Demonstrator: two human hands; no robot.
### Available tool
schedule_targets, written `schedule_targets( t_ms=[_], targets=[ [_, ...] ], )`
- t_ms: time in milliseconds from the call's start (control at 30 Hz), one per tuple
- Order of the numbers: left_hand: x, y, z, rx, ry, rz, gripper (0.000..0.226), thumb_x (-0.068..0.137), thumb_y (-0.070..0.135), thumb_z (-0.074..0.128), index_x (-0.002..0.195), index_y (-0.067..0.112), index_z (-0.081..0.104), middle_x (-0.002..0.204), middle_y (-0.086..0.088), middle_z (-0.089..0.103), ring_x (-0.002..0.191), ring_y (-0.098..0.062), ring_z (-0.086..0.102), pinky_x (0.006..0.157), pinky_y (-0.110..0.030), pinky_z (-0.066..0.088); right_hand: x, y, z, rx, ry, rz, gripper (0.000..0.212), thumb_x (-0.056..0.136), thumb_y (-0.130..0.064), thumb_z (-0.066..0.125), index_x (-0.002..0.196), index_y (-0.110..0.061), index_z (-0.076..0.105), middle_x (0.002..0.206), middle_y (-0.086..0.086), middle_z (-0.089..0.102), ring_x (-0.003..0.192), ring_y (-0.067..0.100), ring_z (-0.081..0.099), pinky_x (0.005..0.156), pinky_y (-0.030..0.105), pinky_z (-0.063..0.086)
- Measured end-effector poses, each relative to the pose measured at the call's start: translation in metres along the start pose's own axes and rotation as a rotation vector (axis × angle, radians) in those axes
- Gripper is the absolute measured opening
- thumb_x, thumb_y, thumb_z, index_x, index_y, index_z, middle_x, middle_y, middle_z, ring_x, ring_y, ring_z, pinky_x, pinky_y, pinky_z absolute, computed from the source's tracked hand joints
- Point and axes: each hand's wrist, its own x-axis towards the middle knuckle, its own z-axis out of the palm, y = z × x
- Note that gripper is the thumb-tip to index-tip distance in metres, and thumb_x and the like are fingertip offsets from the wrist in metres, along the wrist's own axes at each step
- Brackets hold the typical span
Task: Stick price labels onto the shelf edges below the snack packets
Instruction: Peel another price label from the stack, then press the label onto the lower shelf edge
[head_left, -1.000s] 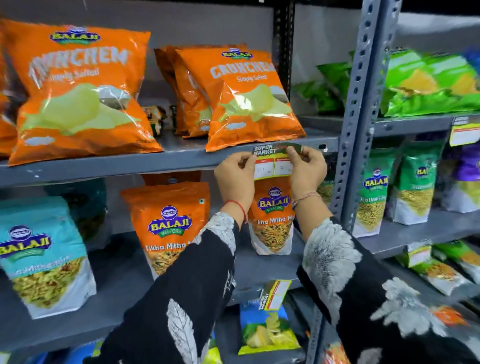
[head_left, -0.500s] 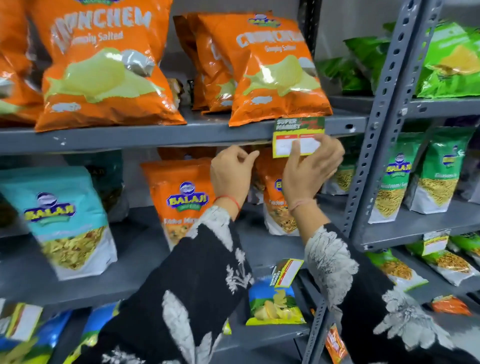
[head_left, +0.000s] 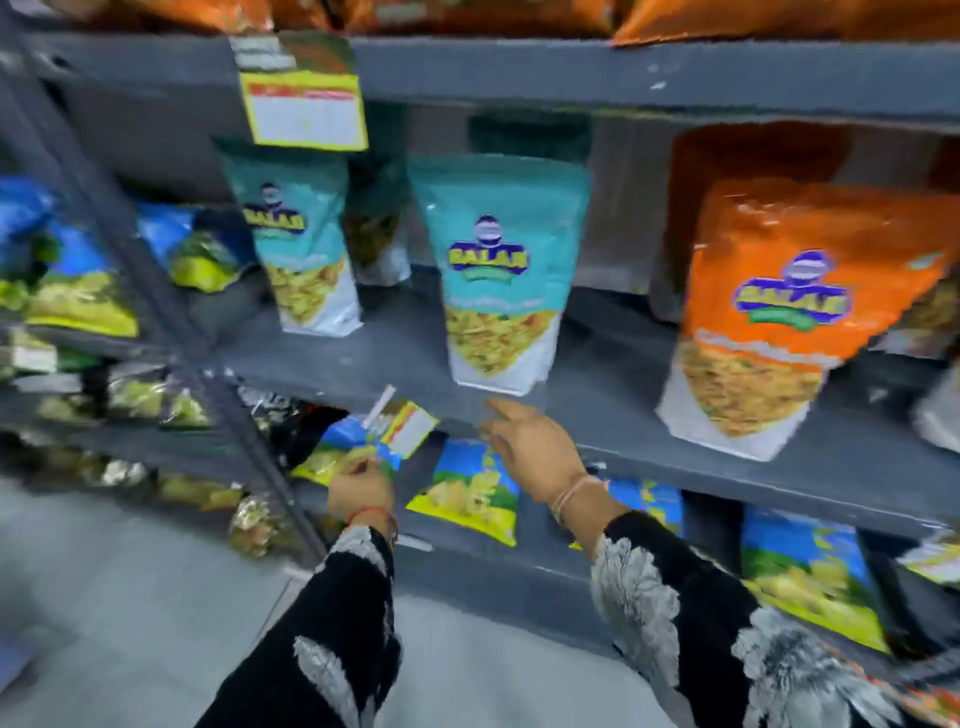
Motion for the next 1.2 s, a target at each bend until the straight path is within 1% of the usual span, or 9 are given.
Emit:
schedule_targets(
  t_ms=[100,233,300,367,533,633,933,1067,1200],
  targets=[
    [0.043,-0.009,-0.008,-0.004,-0.158,-0.123,0.032,0.093,0.013,0.043,0.113,-0.010,0.055,0.124,-0.028,0.057,0.115,-0.039,0.053,0.057,-0.020,0.043,0.056,-0.029,0.031,0.036,-0.066,-0.005,0.027,0.091,-0.008,0.046,0.117,-0.006,0.055,0.137,0.015,0.048,0.119,0.033,0.049,0.098,0.038,0.038],
    [0.081,-0.011,0.003,0.090,-0.298,-0.215,0.029,0.094,0.007,0.034,0.115,0.000,0.053,0.129,-0.020,0.055,0.119,-0.033,0.052,0.085,-0.023,0.048,0.107,-0.050,0.058,0.174,-0.062,0.119,0.029,0.087,-0.004,0.054,0.116,-0.003,0.055,0.121,0.024,0.056,0.112,0.037,0.053,0.095,0.039,0.040],
    [0.094,0.000,0.014,-0.173,-0.415,-0.381,0.021,0.094,0.011,0.038,0.098,0.012,0.059,0.129,-0.022,0.054,0.118,-0.033,0.052,0.054,-0.007,0.048,0.125,-0.055,0.073,0.169,-0.117,0.143,0.040,0.084,-0.007,0.059,0.123,-0.009,0.050,0.125,0.020,0.054,0.117,0.034,0.048,0.099,0.037,0.038],
    [0.105,0.000,0.021,-0.101,-0.458,-0.289,0.026,0.093,0.014,0.043,0.069,0.023,0.049,0.114,-0.012,0.061,0.103,-0.023,0.061,0.037,-0.006,0.041,0.136,-0.059,0.084,0.081,-0.155,0.163,0.037,0.083,-0.012,0.060,0.119,-0.013,0.052,0.121,0.015,0.057,0.117,0.032,0.045,0.096,0.039,0.042],
    [0.111,-0.008,0.021,-0.146,-0.191,-0.051,0.004,0.074,-0.008,0.064,0.078,-0.007,0.065,0.075,-0.017,0.055,0.080,-0.022,0.049,0.072,-0.030,0.039,0.110,-0.072,0.106,0.055,0.031,0.297,0.017,0.078,0.001,0.051,0.090,-0.006,0.061,0.098,0.018,0.064,0.100,0.033,0.054,0.074,0.039,0.048],
    [0.116,-0.013,0.016,-0.112,-0.265,0.171,0.010,0.068,-0.010,0.067,0.078,-0.010,0.066,0.075,-0.023,0.067,0.077,-0.027,0.057,0.080,-0.037,0.046,0.081,-0.070,0.113,0.162,0.187,0.471,0.022,0.071,0.008,0.055,0.087,-0.006,0.063,0.093,0.022,0.065,0.088,0.037,0.061,0.071,0.040,0.050],
    [0.126,0.012,0.016,0.198,-0.238,0.367,0.023,0.064,0.015,0.079,0.073,-0.004,0.069,0.082,-0.025,0.072,0.079,-0.033,0.065,0.070,-0.030,0.044,0.091,-0.055,0.114,0.007,0.059,0.422,0.011,0.089,-0.005,0.047,0.096,-0.002,0.055,0.103,0.022,0.058,0.083,0.041,0.062,0.066,0.043,0.050],
    [0.140,0.027,0.007,0.499,-0.317,0.377,0.043,0.060,0.037,0.080,0.069,-0.003,0.069,0.070,-0.026,0.066,0.064,-0.030,0.057,0.060,-0.029,0.039,0.098,-0.042,0.094,-0.112,-0.003,0.367,0.028,0.090,-0.025,0.052,0.105,-0.002,0.046,0.111,0.020,0.054,0.086,0.043,0.060,0.065,0.043,0.047],
    [0.137,0.024,0.001,0.575,-0.277,0.336,0.034,0.074,0.030,0.071,0.084,-0.003,0.070,0.088,-0.030,0.070,0.086,-0.038,0.065,0.070,-0.035,0.048,0.085,-0.030,0.076,-0.130,0.012,0.427,0.032,0.087,-0.030,0.057,0.101,-0.003,0.046,0.108,0.019,0.057,0.085,0.042,0.061,0.060,0.039,0.042]
  ],
)
